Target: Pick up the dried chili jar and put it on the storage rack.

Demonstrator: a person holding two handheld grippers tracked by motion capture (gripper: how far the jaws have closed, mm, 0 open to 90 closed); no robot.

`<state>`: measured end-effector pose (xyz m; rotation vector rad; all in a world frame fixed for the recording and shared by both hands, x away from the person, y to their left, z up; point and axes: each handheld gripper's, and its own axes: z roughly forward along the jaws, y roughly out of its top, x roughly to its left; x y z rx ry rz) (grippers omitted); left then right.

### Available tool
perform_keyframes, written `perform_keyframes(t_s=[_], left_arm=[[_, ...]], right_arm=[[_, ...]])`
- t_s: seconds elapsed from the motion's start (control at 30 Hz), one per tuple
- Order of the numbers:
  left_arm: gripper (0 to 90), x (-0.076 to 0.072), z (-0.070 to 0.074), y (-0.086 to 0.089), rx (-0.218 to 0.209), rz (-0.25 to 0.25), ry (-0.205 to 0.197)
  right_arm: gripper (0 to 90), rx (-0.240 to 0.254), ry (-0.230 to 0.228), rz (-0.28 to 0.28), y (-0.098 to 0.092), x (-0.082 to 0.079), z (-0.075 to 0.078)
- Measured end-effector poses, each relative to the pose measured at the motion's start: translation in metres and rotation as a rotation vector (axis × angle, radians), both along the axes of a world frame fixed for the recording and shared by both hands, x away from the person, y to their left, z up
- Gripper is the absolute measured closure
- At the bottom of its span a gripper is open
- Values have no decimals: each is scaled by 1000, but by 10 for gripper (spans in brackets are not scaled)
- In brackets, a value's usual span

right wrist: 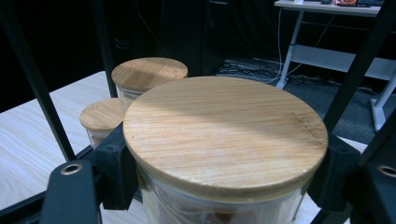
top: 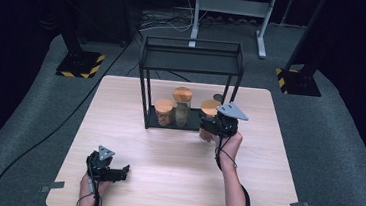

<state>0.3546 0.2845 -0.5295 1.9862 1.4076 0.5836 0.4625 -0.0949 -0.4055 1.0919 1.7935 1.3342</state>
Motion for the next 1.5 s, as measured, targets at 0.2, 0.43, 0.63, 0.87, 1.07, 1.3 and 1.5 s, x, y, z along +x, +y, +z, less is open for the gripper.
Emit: perform_keyframes(t_s=[0.2, 0.43, 0.63, 0.87, 1.07, 1.3, 1.5], left_arm=[[0, 0, 0, 0, 0, -1, 0], [1, 0, 0, 0, 0, 0, 0], [1, 0, 0, 0, 0, -1, 0], [1, 0, 0, 0, 0, -1, 0], [2, 0, 0, 0, 0, 0, -1], [2, 0, 0, 0, 0, -2, -1], [2, 0, 0, 0, 0, -3, -1]], right_arm=[[250, -2, 3, -1, 2, 4, 0], [250, -2, 6, -1, 4, 8, 0], [250, -4, 10, -4, 5, 11, -1], [250, -3, 14, -14, 6, 16, -2], [250, 6, -1, -30, 7, 20, -5], [250, 11, -6, -49, 8, 26, -9], [250, 9, -16, -65, 10, 31, -13]])
